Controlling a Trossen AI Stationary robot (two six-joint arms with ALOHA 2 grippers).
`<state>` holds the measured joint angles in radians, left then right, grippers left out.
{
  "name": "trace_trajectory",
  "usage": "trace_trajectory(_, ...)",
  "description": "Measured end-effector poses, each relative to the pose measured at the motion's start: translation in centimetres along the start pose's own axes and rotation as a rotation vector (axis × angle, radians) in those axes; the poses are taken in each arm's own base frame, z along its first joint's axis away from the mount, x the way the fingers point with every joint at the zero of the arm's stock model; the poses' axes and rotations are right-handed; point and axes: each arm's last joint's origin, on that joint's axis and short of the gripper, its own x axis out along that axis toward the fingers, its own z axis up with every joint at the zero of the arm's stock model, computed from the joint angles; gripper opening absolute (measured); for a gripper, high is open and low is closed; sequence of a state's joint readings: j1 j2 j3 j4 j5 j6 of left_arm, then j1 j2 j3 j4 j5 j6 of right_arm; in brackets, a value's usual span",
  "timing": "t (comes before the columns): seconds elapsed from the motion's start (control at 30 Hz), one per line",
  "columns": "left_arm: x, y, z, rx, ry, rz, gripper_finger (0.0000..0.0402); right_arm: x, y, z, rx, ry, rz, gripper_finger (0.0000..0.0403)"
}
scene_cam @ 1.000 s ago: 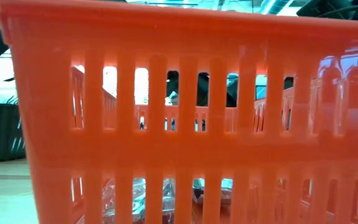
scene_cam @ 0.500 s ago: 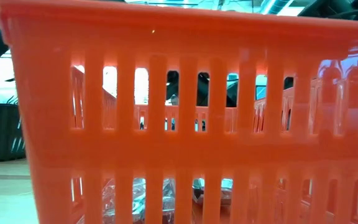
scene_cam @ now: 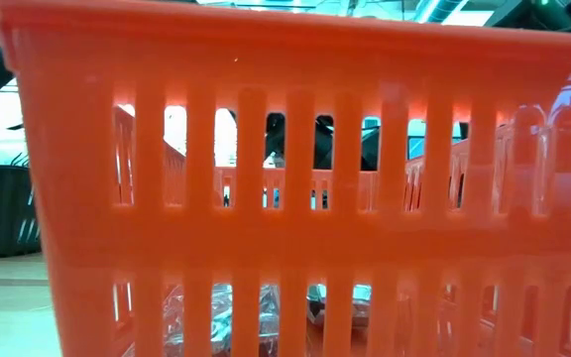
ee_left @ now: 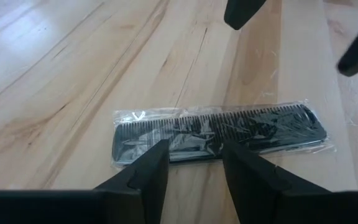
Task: Pick & Place Travel size toiletries
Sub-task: Put the black hair brush into the right red bin
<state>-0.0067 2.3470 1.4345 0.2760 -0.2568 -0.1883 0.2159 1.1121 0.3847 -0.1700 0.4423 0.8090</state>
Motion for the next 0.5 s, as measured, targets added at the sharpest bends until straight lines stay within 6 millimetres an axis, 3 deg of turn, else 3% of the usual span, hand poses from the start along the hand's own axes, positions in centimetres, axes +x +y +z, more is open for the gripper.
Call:
trace_trajectory(0.33,0.0,-0.2,-0.1,0.003,0.002,-0.001,0.0145,0.2,-0.2,-0.1,0.051,0.012,-0.020,0.0255)
trace_trajectory(0.5,-0.1,-0.5,-0.3,0.007,0.003,-0.002,0.0145,1.7,-0.5,-0.5,0.130,0.097,-0.046,0.0255)
